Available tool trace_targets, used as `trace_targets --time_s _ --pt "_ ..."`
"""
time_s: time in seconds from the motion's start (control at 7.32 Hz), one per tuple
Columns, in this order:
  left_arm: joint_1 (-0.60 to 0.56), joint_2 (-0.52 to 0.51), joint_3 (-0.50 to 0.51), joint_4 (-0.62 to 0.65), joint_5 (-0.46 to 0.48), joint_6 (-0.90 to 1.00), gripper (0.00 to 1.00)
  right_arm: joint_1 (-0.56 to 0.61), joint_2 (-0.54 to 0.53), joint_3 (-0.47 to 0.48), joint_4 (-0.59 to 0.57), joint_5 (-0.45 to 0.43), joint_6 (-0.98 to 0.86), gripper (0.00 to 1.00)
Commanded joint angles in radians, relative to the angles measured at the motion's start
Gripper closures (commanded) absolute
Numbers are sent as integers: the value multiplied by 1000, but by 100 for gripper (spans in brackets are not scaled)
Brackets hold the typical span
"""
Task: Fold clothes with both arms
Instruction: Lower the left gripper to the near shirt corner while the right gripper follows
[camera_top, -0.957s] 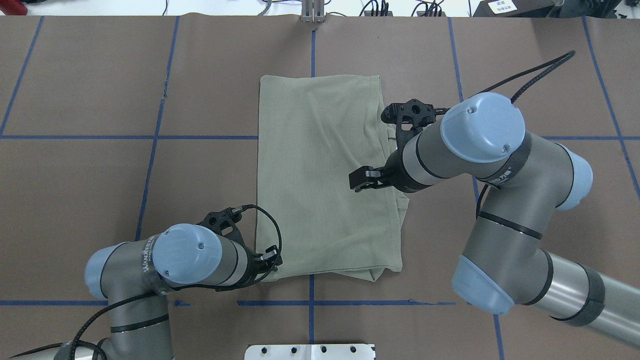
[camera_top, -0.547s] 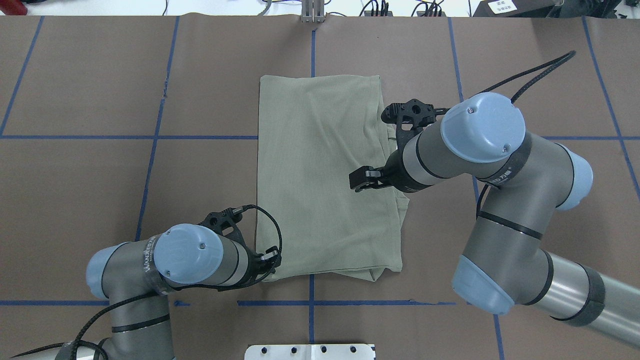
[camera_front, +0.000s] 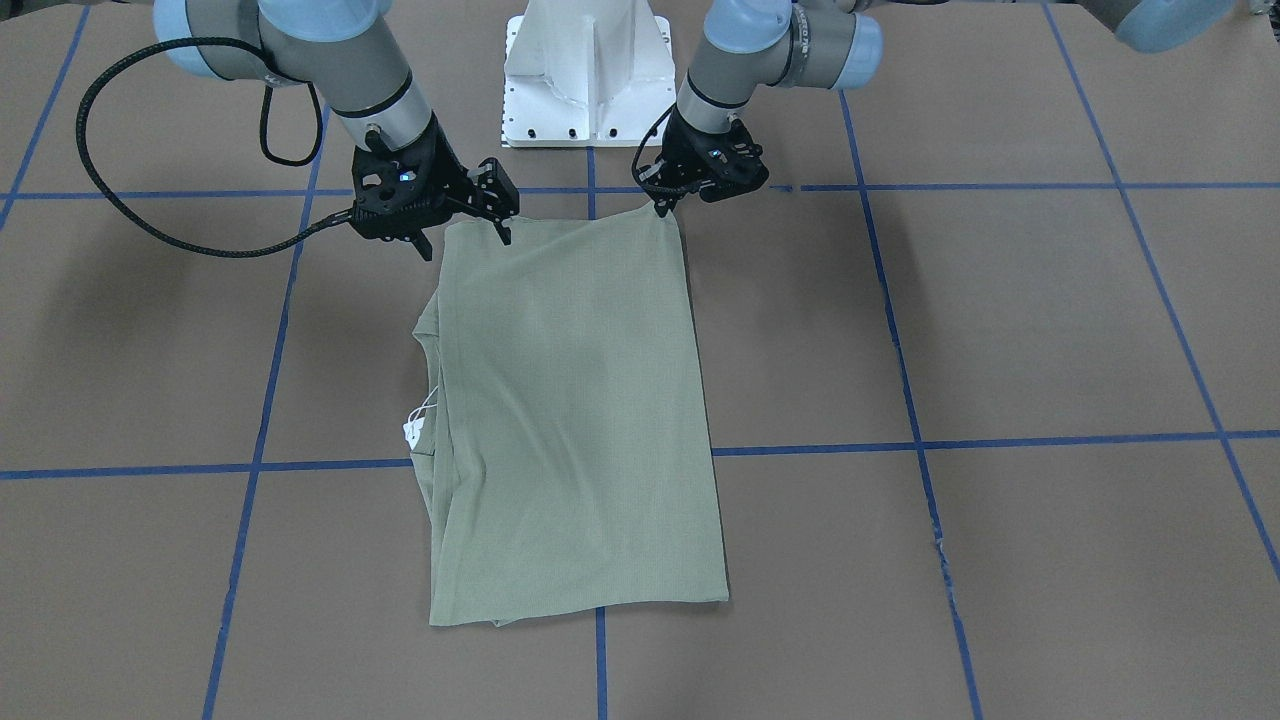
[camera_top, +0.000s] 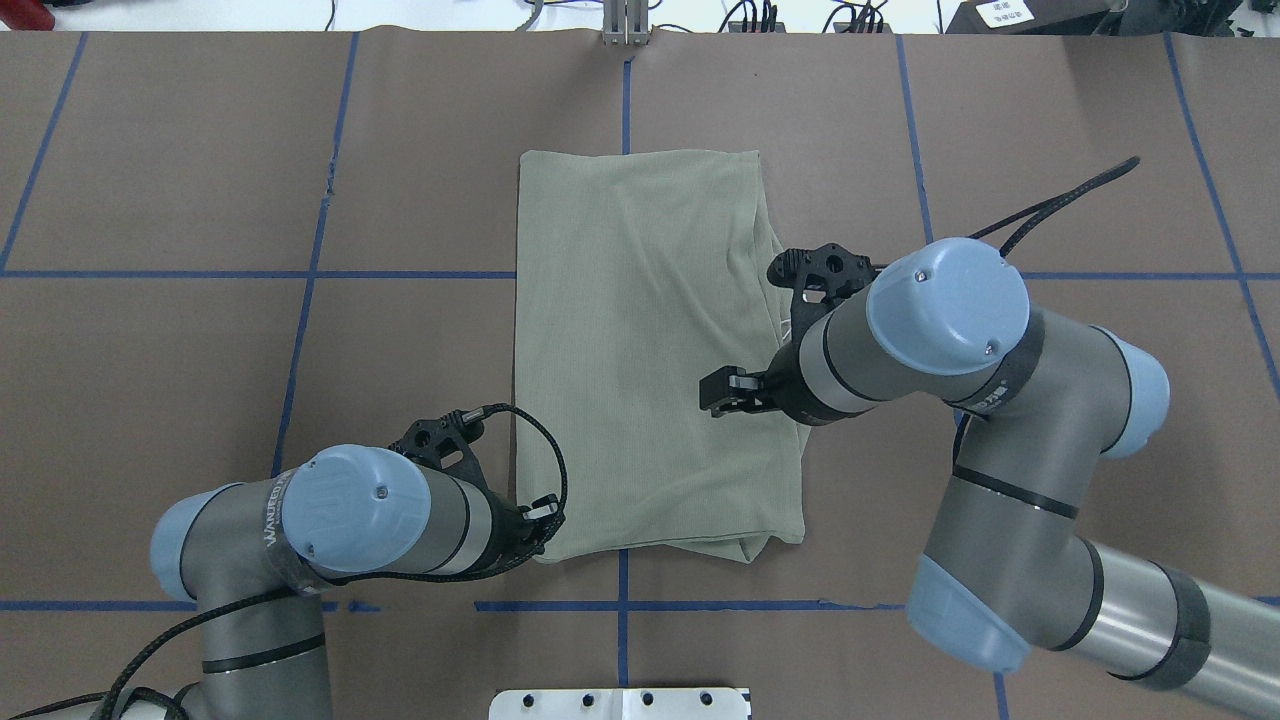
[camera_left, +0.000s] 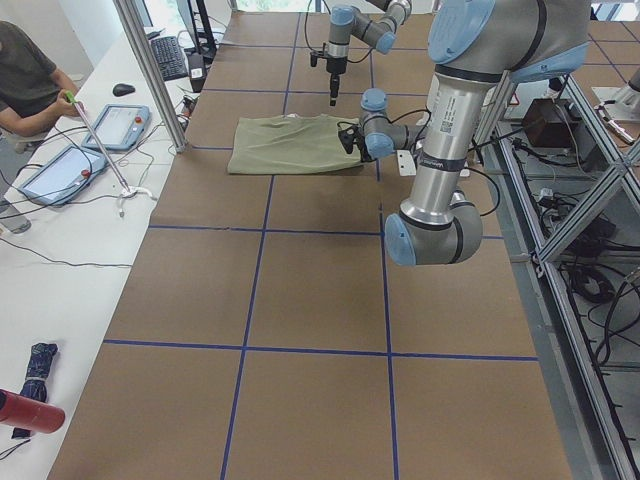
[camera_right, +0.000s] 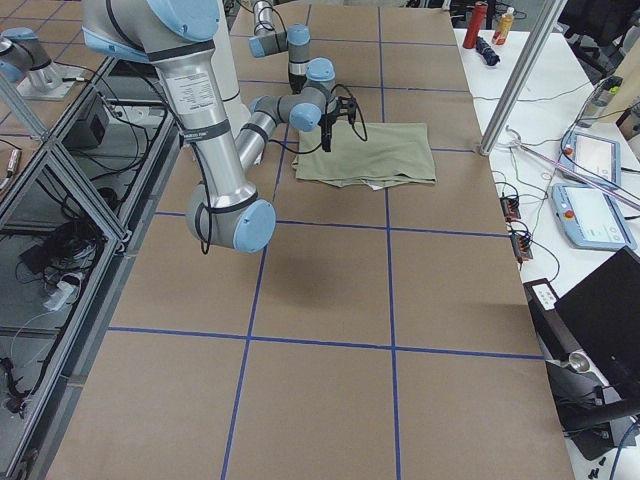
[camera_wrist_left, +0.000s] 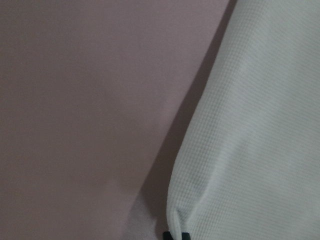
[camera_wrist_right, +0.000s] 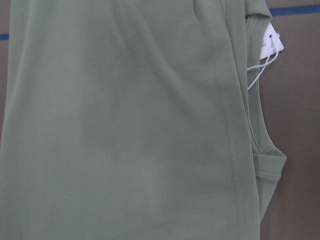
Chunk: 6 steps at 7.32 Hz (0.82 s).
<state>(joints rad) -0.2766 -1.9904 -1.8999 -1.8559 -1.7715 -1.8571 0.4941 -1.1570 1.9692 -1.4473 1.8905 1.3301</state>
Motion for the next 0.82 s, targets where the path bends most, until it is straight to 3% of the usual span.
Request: trace_targets --time_s 0.0,0.41,0.68 --pt "0 -7 -21 21 -5 7 100 -130 -20 13 -2 -88 250 0" --pt "0 -7 -22 21 -3 9 100 -221 -64 10 -2 -184 538 0" --pt "2 -8 -21 21 -5 9 100 -270 -81 -12 -2 -257 621 0"
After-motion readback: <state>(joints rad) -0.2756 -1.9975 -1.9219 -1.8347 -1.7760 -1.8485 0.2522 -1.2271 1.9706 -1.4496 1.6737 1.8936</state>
